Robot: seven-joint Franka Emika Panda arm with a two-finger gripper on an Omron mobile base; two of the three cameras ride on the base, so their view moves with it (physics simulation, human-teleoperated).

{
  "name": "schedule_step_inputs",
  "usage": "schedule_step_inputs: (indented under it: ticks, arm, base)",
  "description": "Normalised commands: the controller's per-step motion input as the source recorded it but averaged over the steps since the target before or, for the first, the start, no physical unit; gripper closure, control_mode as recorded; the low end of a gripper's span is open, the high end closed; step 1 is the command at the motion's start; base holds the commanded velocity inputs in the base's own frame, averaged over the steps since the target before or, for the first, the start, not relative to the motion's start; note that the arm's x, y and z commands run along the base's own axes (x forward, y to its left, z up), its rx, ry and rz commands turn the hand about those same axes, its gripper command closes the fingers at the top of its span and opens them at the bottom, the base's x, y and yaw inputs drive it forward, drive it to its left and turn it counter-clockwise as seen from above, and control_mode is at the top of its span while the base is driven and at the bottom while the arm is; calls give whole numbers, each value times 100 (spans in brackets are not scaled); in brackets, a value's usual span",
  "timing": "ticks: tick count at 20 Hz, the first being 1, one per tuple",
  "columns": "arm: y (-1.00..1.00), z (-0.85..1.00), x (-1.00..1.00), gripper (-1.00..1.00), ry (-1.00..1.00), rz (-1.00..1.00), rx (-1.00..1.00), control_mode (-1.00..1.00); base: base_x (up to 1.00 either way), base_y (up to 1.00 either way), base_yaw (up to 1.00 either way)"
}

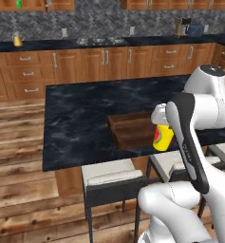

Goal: There is a tray on the dining counter. Grab the cup, mug, and pitcher and place them on the tray. The pitcher may be placed next to the tray if it cannot fit the tray.

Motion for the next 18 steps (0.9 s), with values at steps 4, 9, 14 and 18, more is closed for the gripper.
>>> schedule_step_inputs:
  ticks: [4,9,14,18]
  arm:
    - [0,0,0,100,0,0,0,100]
    - [0,0,0,100,0,0,0,100]
    - [-23,0,69,100,8,0,7,-100]
    - [-45,-3,69,100,1,4,2,-100]
  base:
    - [53,0,23]
    - [44,-8,5]
    - [14,-4,1]
    - [0,0,0]
